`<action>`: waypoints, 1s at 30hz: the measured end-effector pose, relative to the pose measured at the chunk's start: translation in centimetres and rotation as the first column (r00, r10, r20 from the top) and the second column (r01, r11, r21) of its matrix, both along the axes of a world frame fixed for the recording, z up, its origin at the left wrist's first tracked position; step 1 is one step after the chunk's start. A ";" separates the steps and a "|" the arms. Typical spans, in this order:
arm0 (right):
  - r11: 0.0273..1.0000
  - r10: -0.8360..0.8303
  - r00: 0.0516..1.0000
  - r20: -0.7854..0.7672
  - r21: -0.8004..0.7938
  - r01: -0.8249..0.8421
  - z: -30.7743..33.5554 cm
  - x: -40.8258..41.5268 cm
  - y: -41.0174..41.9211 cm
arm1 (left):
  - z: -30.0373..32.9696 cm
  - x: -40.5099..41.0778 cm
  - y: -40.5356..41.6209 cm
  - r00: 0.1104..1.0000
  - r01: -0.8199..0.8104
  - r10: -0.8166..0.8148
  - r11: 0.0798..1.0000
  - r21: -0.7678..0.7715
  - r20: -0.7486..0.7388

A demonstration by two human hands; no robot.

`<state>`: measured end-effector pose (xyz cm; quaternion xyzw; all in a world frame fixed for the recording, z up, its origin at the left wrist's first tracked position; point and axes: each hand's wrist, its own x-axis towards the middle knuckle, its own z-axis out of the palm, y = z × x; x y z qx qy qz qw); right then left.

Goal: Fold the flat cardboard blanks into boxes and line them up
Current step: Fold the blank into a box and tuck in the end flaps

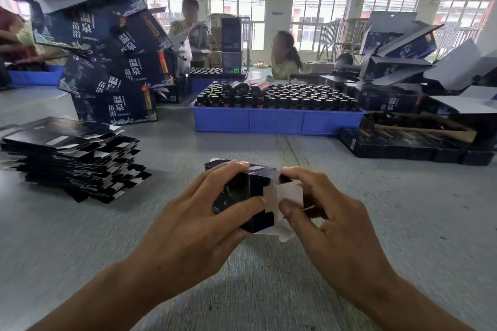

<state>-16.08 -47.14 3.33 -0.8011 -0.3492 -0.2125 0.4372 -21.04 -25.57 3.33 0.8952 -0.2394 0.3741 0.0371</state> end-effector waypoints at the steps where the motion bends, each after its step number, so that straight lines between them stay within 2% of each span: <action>1: 1.000 -0.007 1.000 0.020 -0.012 0.007 0.0 0.0 0.0 | 0.0 0.0 0.0 1.000 0.004 -0.004 1.000 0.002 -0.005; 8: 1.000 -0.019 0.993 0.114 0.002 0.018 -0.1 0.3 0.0 | 0.0 -0.2 -0.3 0.999 0.032 -0.033 0.999 -0.023 -0.023; 17: 0.999 0.021 0.998 0.056 -0.033 -0.019 0.0 0.2 0.0 | -0.3 0.0 0.1 0.999 -0.011 0.011 1.000 0.000 -0.044; 21: 0.976 0.087 0.994 -0.070 -0.195 -0.100 0.3 0.1 -0.5 | -0.2 0.0 0.6 0.999 -0.028 0.027 0.999 -0.032 -0.044; 23: 0.953 0.091 0.995 -0.050 -0.284 -0.102 0.2 0.2 -0.5 | -0.3 0.1 0.8 0.998 -0.039 0.038 0.999 -0.030 -0.048; 30: 0.994 0.041 0.999 0.036 -0.105 -0.037 -0.3 0.3 0.0 | -0.3 0.1 0.4 1.000 -0.001 0.001 1.000 -0.018 -0.026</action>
